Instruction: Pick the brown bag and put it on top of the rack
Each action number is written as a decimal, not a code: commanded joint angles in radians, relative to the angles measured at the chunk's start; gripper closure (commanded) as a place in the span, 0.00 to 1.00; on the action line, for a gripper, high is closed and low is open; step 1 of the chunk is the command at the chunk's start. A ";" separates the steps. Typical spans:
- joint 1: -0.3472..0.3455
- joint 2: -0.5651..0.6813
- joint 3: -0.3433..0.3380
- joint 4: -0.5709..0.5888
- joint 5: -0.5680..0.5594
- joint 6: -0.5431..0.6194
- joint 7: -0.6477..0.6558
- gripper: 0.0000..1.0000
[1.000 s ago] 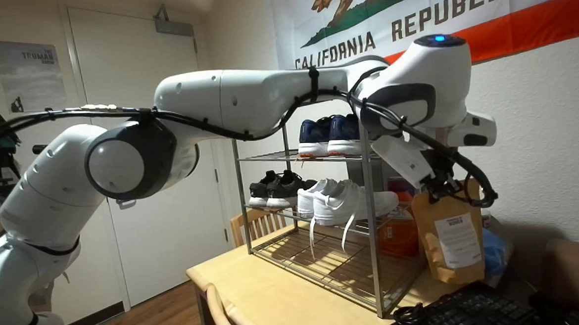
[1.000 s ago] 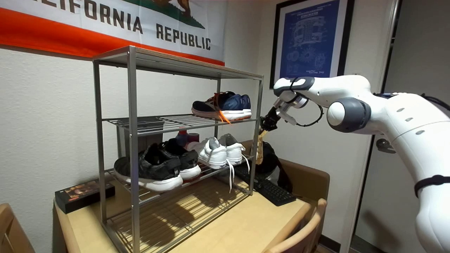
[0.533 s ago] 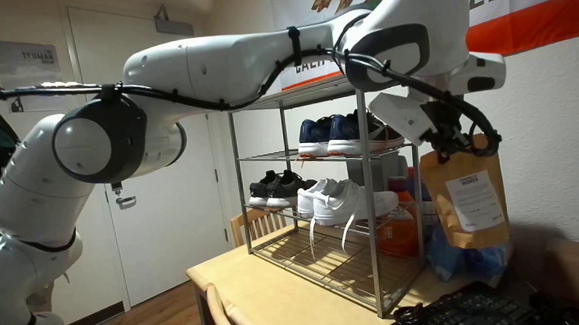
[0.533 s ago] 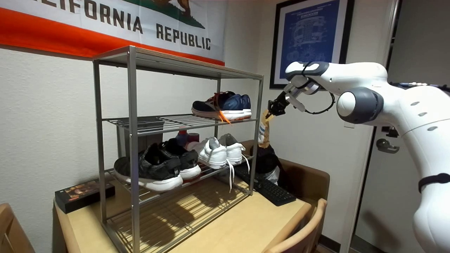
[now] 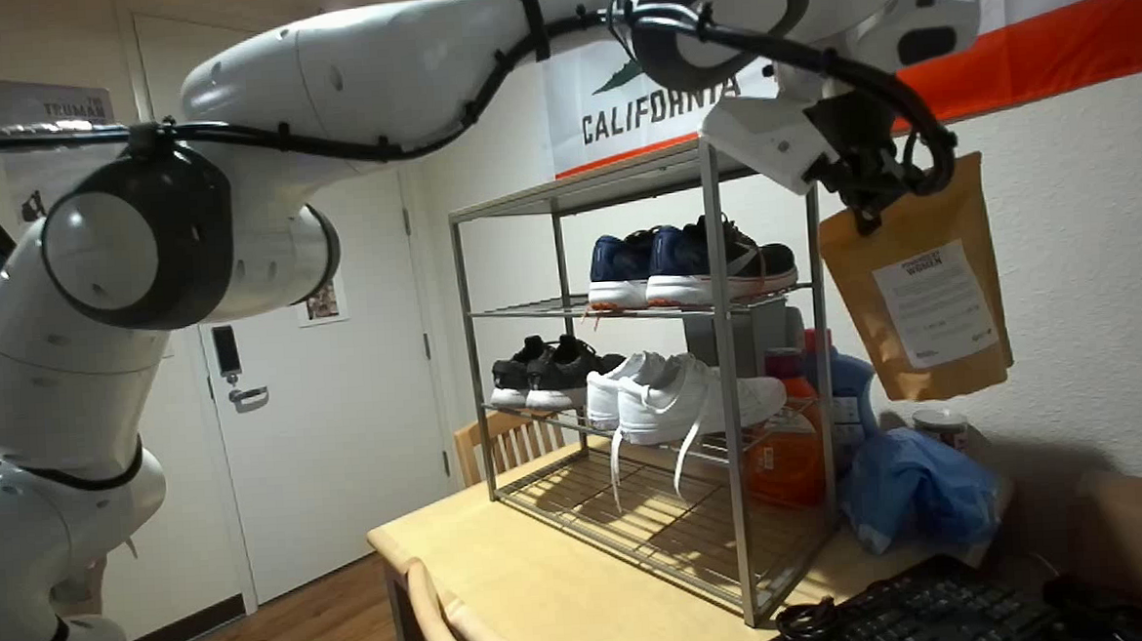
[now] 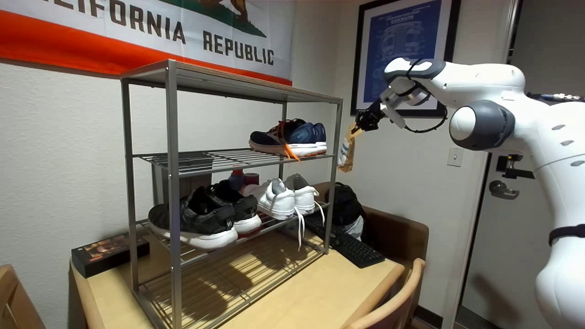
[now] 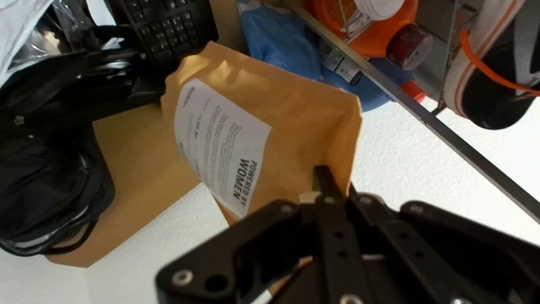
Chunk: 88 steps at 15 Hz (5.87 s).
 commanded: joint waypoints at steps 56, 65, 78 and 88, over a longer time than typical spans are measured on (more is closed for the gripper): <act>-0.142 -0.092 0.247 0.405 0.486 -0.289 -0.087 0.99; -0.192 -0.074 0.297 0.403 0.597 -0.523 -0.048 0.99; -0.181 -0.064 0.290 0.383 0.642 -0.457 -0.038 0.98; -0.149 -0.029 0.305 0.384 0.658 -0.434 -0.035 0.99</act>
